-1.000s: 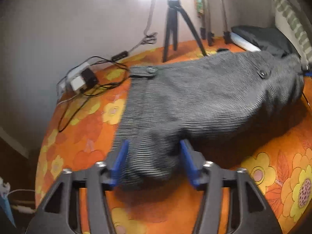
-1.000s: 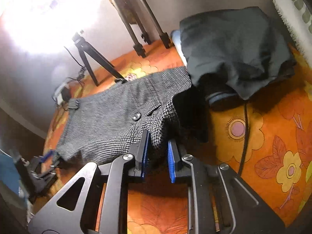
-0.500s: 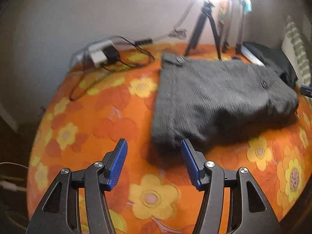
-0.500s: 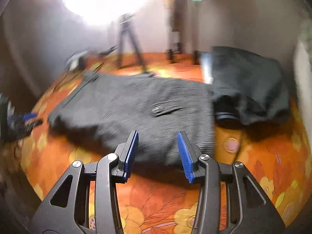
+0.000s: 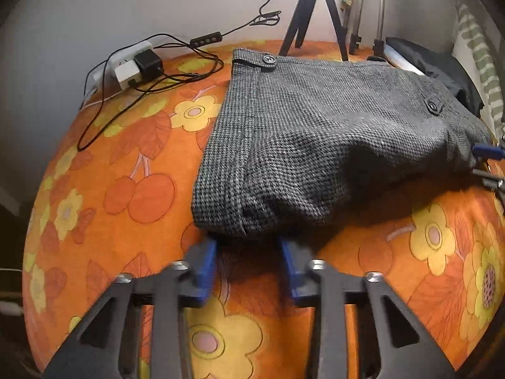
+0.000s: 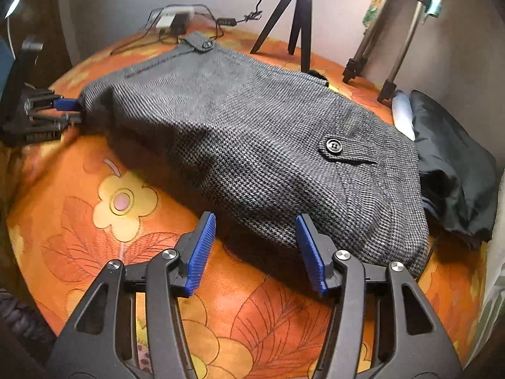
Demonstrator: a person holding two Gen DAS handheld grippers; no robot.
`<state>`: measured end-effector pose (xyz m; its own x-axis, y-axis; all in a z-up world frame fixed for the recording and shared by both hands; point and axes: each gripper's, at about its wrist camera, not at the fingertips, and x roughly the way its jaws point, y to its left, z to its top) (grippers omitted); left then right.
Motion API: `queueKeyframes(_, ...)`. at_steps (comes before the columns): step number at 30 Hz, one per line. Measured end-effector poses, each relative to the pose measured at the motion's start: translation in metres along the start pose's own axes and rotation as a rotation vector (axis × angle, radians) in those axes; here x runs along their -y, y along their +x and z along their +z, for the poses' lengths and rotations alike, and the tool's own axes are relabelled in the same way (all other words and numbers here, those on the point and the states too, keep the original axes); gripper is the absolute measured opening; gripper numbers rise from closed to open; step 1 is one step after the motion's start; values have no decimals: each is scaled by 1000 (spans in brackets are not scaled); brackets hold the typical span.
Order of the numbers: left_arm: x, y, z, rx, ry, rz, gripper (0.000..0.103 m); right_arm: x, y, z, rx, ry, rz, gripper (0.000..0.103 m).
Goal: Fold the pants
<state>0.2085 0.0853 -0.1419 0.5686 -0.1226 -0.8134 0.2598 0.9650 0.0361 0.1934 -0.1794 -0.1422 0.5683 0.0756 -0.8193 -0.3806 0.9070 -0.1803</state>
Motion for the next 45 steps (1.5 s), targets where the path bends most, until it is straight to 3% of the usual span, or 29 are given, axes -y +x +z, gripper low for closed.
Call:
queueKeyframes(4, -4, -4, 6, 28, -27, -27, 16, -7, 8, 2, -7, -29, -12, 59)
queueKeyframes(10, -7, -15, 18, 72, -60, -32, 13, -24, 22, 13, 26, -131, -104, 61)
queueKeyframes(11, -8, -18, 20, 81, -66, -33, 13, -26, 24, 16, 32, -142, -113, 42)
queueKeyframes(14, -9, -27, 29, 114, -79, -41, 13, -22, 19, 29, 43, -116, -81, 12)
queueKeyframes(17, -14, -37, 39, 156, -101, -52, 13, -7, 2, 43, 93, -62, -37, 8)
queueKeyframes(19, -18, -38, 45, 169, -121, -63, 13, 5, -4, 51, 114, -9, -15, 8)
queueKeyframes(21, -16, -35, 48, 167, -113, -46, 13, 11, -1, 55, 98, 24, -10, 17)
queueKeyframes(23, -15, -30, 50, 158, -120, -44, 13, 8, 3, 55, 86, 19, -31, 32)
queueKeyframes(26, -14, -28, 50, 157, -124, -45, 13, -4, 0, 50, 93, -23, -52, 37)
queueKeyframes(29, -16, -29, 51, 157, -130, -52, 13, -17, -18, 45, 133, -28, 14, 47)
queueKeyframes(32, -16, -27, 52, 155, -138, -53, 13, -37, -25, 43, 143, -44, 108, 48)
queueKeyframes(35, -16, -27, 56, 156, -145, -56, 13, -63, -21, 41, 163, -115, 126, 50)
queueKeyframes(38, -16, -27, 60, 161, -153, -63, 13, -91, -11, 43, 182, -205, 98, 59)
queueKeyframes(45, -19, -22, 65, 159, -177, -90, 13, -131, 15, 58, 238, -336, 7, 61)
